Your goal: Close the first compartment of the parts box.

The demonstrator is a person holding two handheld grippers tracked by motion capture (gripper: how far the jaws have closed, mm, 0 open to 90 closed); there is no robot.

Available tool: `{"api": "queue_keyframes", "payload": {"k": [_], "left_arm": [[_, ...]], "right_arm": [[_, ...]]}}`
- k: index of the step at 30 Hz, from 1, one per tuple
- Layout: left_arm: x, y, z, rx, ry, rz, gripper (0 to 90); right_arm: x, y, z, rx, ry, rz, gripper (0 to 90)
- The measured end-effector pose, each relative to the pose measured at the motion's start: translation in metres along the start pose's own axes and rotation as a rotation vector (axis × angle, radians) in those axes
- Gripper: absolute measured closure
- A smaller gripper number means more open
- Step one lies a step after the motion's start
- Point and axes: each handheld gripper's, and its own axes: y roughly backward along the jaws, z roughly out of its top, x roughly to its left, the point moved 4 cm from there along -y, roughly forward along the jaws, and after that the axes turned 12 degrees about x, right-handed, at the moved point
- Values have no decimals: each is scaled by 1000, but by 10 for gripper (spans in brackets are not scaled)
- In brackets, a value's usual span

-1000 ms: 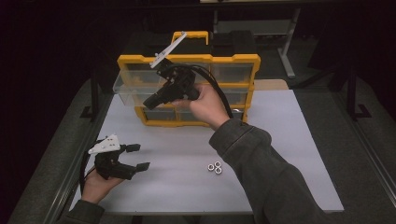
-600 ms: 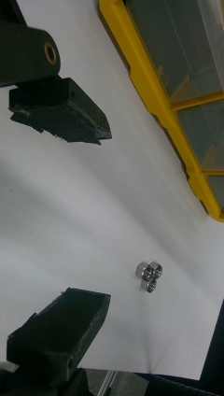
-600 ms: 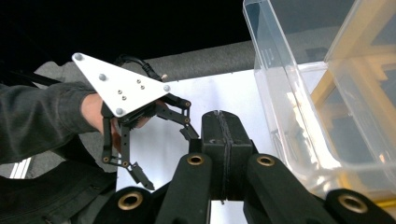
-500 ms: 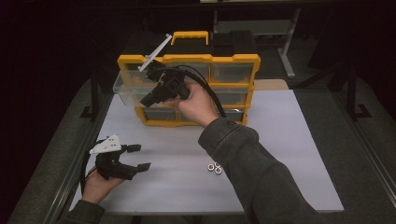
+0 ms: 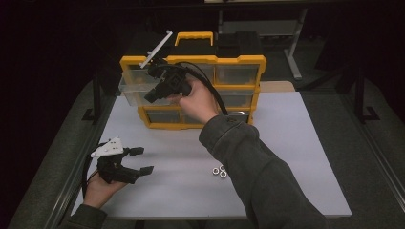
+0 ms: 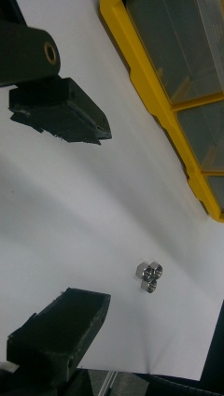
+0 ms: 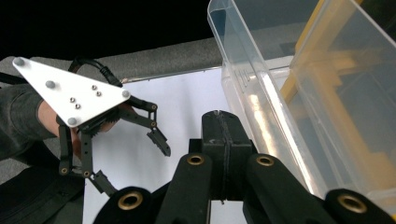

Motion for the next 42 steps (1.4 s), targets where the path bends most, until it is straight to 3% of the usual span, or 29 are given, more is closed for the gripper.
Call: {"api": "queue_keyframes", "payload": {"k": [23, 25, 42], "left_arm": [[-3, -2, 0, -1, 3, -5, 176], [-1, -2, 0, 6, -12, 0, 177], [-3, -2, 0, -2, 9, -17, 182]], "right_arm": [[-32, -4, 8, -9, -68, -21, 888], [-35, -5, 9, -7, -71, -20, 888], [-52, -5, 14, -2, -110, -44, 888]]}}
